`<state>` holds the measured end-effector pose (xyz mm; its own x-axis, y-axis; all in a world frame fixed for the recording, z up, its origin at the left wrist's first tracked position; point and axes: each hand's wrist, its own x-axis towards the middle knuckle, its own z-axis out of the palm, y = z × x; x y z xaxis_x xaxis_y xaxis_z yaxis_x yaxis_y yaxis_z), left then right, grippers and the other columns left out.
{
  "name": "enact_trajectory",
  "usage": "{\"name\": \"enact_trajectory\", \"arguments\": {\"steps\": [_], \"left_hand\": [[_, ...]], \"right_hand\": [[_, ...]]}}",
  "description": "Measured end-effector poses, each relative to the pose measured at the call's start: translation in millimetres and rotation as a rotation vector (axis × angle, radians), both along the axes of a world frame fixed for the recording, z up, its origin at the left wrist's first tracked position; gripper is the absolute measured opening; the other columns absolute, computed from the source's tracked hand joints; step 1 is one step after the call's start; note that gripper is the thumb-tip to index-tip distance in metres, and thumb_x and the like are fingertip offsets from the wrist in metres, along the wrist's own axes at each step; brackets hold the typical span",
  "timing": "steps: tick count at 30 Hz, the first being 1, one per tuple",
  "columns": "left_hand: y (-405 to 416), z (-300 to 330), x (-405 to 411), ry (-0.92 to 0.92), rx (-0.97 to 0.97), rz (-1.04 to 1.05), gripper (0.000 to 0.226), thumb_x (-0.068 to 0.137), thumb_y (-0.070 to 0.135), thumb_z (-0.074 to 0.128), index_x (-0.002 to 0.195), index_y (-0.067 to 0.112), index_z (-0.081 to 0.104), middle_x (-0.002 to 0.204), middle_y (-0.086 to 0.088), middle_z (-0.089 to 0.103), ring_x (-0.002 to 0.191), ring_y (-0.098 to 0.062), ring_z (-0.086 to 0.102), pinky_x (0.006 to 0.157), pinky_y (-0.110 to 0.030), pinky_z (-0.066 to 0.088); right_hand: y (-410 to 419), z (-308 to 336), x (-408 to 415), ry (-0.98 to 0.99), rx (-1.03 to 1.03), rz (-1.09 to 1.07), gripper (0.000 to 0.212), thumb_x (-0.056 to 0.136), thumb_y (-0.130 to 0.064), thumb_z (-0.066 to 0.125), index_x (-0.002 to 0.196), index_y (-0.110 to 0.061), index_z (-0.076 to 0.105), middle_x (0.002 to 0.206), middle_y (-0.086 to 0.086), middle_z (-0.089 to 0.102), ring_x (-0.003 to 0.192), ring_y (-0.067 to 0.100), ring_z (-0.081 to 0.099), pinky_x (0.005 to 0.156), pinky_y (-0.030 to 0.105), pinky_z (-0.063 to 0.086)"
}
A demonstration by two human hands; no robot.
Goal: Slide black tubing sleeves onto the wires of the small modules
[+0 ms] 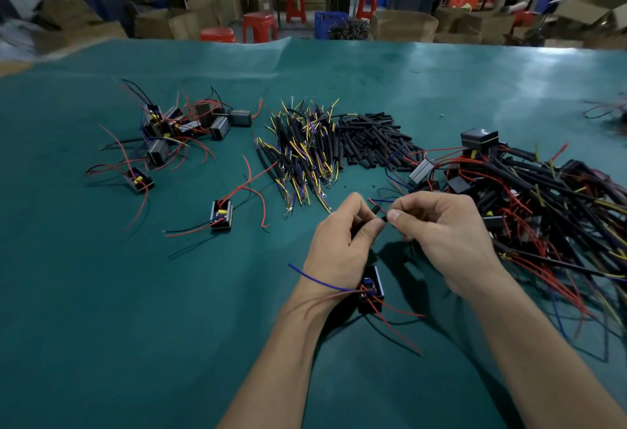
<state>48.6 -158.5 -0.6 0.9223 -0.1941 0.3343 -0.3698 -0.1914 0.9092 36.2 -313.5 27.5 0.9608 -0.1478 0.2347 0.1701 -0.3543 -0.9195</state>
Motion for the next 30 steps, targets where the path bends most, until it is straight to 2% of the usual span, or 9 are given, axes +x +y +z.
{"name": "enact_trajectory", "arguments": {"steps": [8,11,16,19,21,24,28,30], "left_hand": [[2,1,-1,0.0,0.022,-0.006,0.018,0.091,0.023,0.06,0.079,0.018,0.048,0.07,0.007,0.051,0.068,-0.011,0.045,0.069,-0.037,0.043],[2,1,-2,0.0,0.042,0.014,0.021,0.096,0.014,0.063,0.08,0.017,0.049,0.071,0.006,0.053,0.067,-0.011,0.046,0.069,-0.037,0.043],[5,5,-5,-0.005,0.097,0.026,0.02,0.096,0.014,0.063,0.082,0.017,0.05,0.07,0.006,0.055,0.065,-0.01,0.046,0.067,-0.036,0.042],[8,13,-6,-0.015,0.109,0.037,0.021,0.097,0.013,0.063,0.083,0.019,0.048,0.067,0.007,0.054,0.063,-0.011,0.048,0.065,-0.034,0.04],[14,19,-8,-0.02,0.139,0.038,0.02,0.099,0.016,0.061,0.085,0.02,0.047,0.067,0.009,0.054,0.066,-0.017,0.05,0.067,-0.037,0.043],[37,17,-14,-0.027,0.161,0.058,0.019,0.1,0.02,0.06,0.086,0.019,0.047,0.065,0.008,0.053,0.064,-0.018,0.049,0.066,-0.041,0.044],[80,8,-27,-0.065,0.107,0.143,0.017,0.1,0.021,0.057,0.086,0.017,0.047,0.063,0.008,0.054,0.061,-0.011,0.049,0.059,-0.029,0.04],[97,3,-29,-0.065,0.063,0.226,0.014,0.097,0.024,0.054,0.086,0.016,0.049,0.063,0.004,0.057,0.06,-0.015,0.052,0.059,-0.032,0.042]], "right_hand": [[-1,1,0,0.028,0.065,0.036,0.022,0.088,-0.005,0.075,0.072,-0.019,0.075,0.059,-0.002,0.059,0.056,0.011,0.05,0.061,0.03,0.043],[-2,0,0,0.015,0.044,0.033,0.019,0.089,-0.007,0.075,0.076,-0.019,0.075,0.061,0.001,0.058,0.058,0.014,0.048,0.062,0.033,0.042],[-1,0,-2,0.014,-0.003,0.026,0.02,0.092,-0.01,0.073,0.077,-0.024,0.074,0.061,-0.006,0.057,0.059,0.011,0.046,0.061,0.03,0.04],[3,3,-3,-0.009,-0.004,0.014,0.018,0.092,-0.01,0.072,0.077,-0.019,0.071,0.061,-0.005,0.056,0.061,0.013,0.047,0.063,0.033,0.04],[9,7,-4,-0.032,-0.055,0.017,0.019,0.093,-0.01,0.071,0.076,-0.018,0.069,0.06,-0.008,0.056,0.061,0.012,0.047,0.064,0.034,0.04],[24,14,-7,-0.032,-0.16,0.119,0.019,0.092,-0.01,0.072,0.076,-0.019,0.068,0.06,-0.007,0.059,0.059,0.012,0.049,0.063,0.032,0.042],[58,36,4,-0.033,-0.403,0.289,0.017,0.089,-0.017,0.075,0.075,-0.023,0.067,0.067,-0.011,0.067,0.062,0.007,0.058,0.063,0.026,0.046],[78,52,24,-0.056,-0.463,0.325,0.013,0.087,-0.02,0.076,0.077,-0.024,0.069,0.067,-0.01,0.068,0.061,0.006,0.059,0.064,0.024,0.047]]}}
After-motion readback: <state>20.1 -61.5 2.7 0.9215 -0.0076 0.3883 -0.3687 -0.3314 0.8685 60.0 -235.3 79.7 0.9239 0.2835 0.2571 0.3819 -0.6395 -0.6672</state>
